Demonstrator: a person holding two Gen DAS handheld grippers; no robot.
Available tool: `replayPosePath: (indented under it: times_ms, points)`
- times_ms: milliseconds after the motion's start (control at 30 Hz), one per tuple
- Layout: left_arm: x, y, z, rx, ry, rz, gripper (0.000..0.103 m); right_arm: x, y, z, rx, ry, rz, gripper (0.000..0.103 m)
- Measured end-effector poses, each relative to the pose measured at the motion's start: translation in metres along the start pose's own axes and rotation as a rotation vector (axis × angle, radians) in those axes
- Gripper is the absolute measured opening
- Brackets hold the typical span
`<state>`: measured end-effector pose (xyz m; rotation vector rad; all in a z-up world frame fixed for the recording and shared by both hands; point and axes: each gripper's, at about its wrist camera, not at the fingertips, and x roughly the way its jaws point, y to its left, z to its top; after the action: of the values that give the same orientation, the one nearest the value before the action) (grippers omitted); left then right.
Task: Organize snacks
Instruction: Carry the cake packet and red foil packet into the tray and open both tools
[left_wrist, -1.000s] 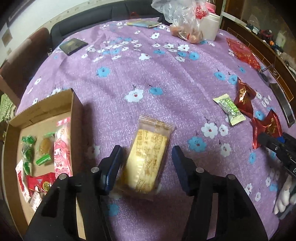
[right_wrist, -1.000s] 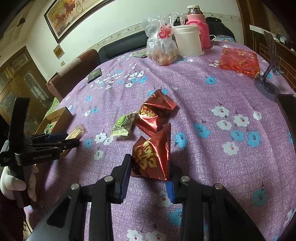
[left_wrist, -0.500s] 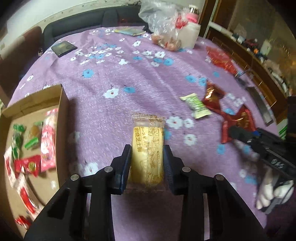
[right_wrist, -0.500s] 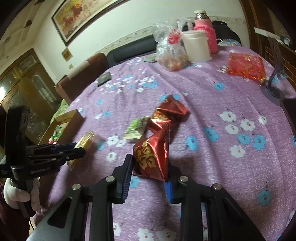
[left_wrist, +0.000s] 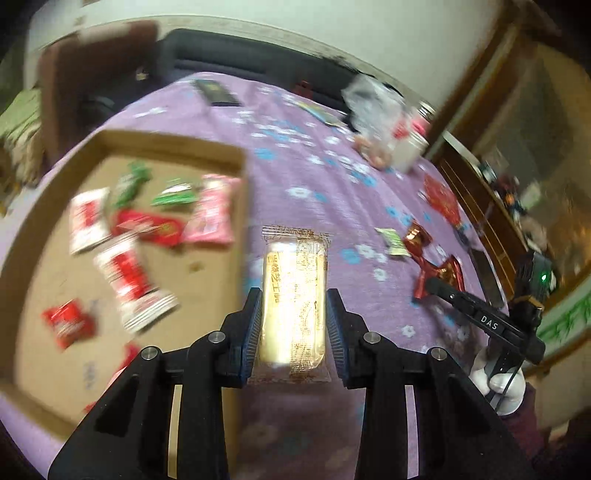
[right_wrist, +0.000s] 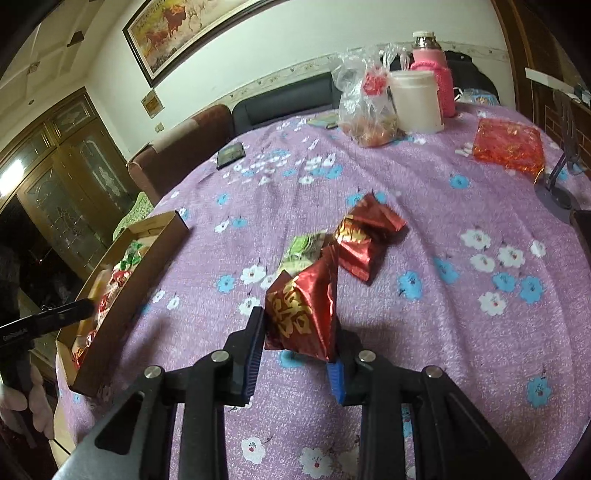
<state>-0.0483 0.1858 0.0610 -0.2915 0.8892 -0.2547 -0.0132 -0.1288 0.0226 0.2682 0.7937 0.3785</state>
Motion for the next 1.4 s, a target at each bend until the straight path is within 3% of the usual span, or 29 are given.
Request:
replayPosePath:
  times_ms: [200,333,700,1067,1400]
  points:
    - [-0.033,0.052,-0.013,-0.084,-0.04,0.094,0.034,0.007,0.006,-0.001,-0.014,0.031,-0.012,0.034]
    - [-0.047,0.085,-0.017,-0.127,-0.066,0.141,0.034,0.004,0.027,-0.001,0.0,0.041,0.043,0.034]
    - [-0.043,0.127,-0.023,-0.205,-0.052,0.177,0.034,0.03,0.163,-0.002,-0.216,0.15,0.238,0.033]
    - [-0.029,0.143,-0.011,-0.204,-0.032,0.301,0.034,0.076,0.253,-0.019,-0.378,0.264,0.273,0.033]
    - [-0.058,0.149,-0.015,-0.274,-0.109,0.178,0.034,0.117,0.281,-0.03,-0.428,0.36,0.234,0.033]
